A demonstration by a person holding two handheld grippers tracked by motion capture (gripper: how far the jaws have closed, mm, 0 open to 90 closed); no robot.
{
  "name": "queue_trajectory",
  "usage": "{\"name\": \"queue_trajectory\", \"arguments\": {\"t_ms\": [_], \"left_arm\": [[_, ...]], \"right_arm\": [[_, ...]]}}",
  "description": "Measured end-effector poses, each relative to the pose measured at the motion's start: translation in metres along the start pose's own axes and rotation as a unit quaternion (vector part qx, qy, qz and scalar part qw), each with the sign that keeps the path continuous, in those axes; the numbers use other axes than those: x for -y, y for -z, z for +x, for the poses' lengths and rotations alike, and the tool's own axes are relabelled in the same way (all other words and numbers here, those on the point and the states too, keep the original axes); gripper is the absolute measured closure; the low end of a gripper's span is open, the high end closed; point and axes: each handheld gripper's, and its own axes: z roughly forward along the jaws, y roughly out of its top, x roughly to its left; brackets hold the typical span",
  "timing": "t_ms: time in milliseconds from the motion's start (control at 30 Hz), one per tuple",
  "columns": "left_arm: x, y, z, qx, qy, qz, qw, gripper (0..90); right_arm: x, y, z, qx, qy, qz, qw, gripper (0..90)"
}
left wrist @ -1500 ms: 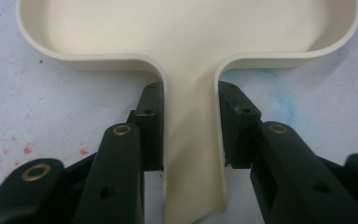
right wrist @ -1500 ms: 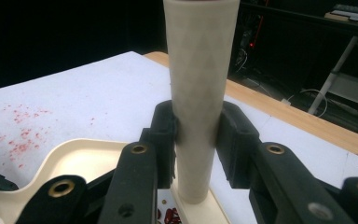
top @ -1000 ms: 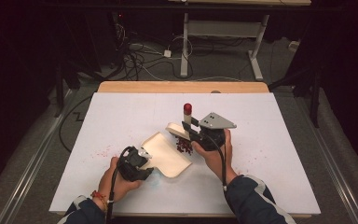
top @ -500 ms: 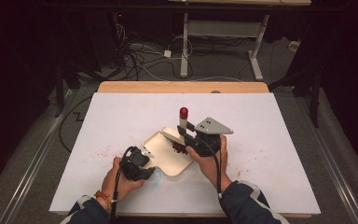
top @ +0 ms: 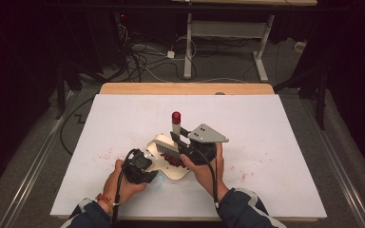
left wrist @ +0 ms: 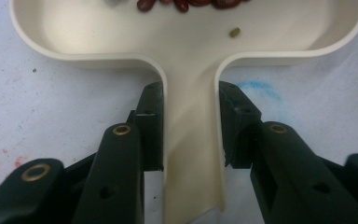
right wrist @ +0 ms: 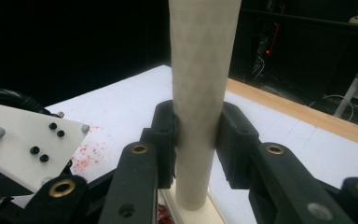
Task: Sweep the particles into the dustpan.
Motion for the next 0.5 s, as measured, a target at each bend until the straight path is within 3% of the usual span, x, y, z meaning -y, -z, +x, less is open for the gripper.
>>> {"name": "queue_trajectory", "arguments": {"t_ms": [200,267,500], "left_arm": [[0.005,0.002,0.003,0.004,-0.017,0.001,0.9998,64.1],[0.007,0.003,0.004,0.005,-0.021,0.002,0.9998,64.2],[0.013,0.008,0.003,0.011,-0.032,0.009,0.9994,64.2]], "right_arm": [[-0.007,0.007,-0.015,-0.009,-0.004,-0.031,0.9995,70.6],[-0.015,0.021,-0.021,-0.011,-0.008,-0.051,0.9986,70.5],[-0.019,0.056,-0.039,0.002,-0.008,-0.044,0.999,70.6]]}}
